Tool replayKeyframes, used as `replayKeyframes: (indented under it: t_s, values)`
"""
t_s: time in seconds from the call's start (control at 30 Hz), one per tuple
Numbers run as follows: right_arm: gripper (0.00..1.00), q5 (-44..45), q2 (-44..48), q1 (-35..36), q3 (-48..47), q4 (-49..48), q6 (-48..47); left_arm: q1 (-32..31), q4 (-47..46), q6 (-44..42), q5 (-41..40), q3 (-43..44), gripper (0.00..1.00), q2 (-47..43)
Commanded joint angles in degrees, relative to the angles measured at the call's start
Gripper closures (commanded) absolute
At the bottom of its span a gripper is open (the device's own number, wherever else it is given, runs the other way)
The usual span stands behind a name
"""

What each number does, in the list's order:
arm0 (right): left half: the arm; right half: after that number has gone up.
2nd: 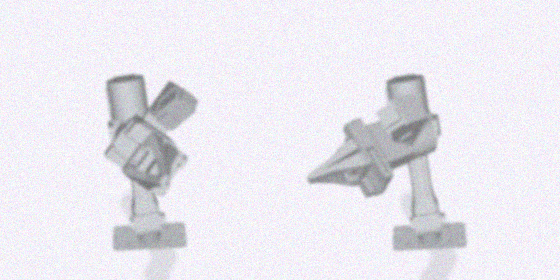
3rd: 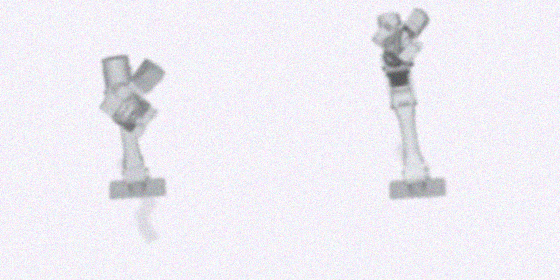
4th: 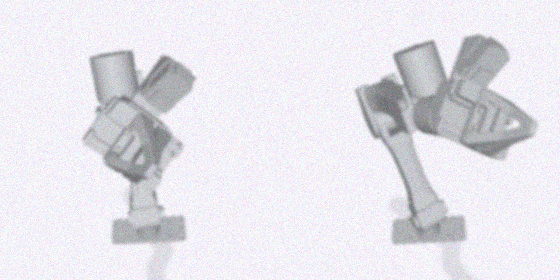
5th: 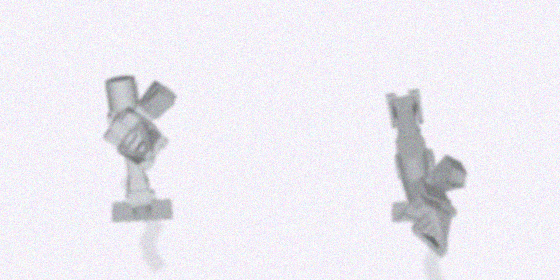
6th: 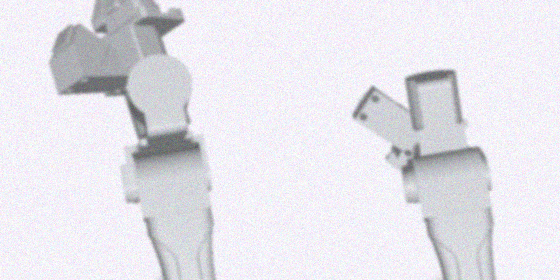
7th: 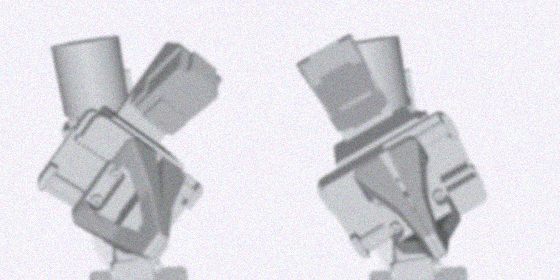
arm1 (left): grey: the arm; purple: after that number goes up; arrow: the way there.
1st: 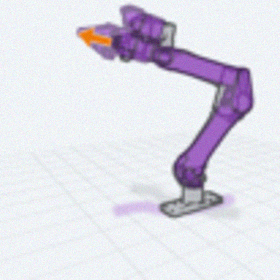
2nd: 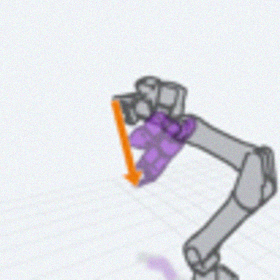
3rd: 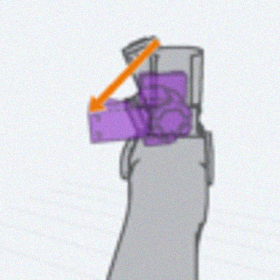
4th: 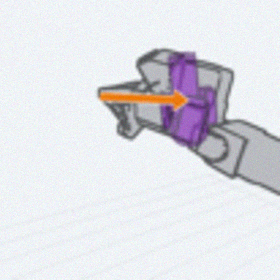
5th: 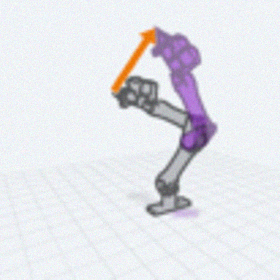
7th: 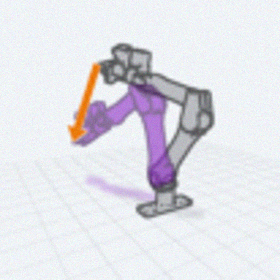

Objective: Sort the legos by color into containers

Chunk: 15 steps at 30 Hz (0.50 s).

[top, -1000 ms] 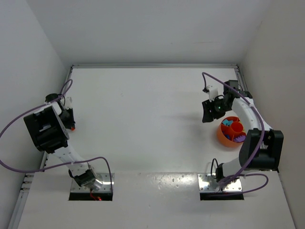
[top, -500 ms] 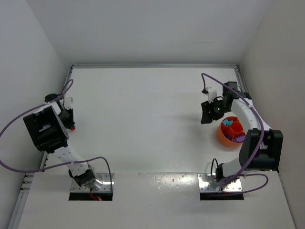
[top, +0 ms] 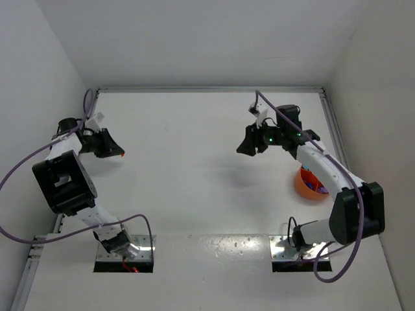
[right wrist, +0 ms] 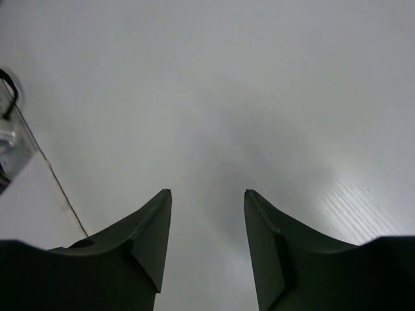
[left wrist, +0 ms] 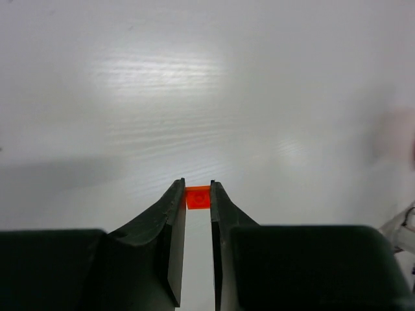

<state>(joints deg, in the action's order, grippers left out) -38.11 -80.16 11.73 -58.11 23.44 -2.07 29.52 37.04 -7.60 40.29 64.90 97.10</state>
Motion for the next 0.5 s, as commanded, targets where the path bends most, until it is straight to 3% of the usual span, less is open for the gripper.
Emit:
replayKeyframes:
  t_s: [0.0,0.13,0.23,0.47]
  values:
    - [0.52,0.6,0.0,5.3,2.1,-22.0,16.5,-2.1,-5.9,11.3,11.6,1.7,1.00,-2.4]
    - [0.52,5.0,-5.3,14.3,1.5,-32.2,22.0,-5.7,-10.6,24.8,14.6,1.2,1.00,0.4]
    - [0.52,6.8,-8.9,19.5,0.3,-34.5,22.5,-8.1,-14.5,30.9,16.0,0.4,1.00,0.9]
    - [0.56,19.0,-16.9,28.0,-8.2,-35.6,22.5,-13.7,-15.6,46.1,1.8,0.9,1.00,1.4]
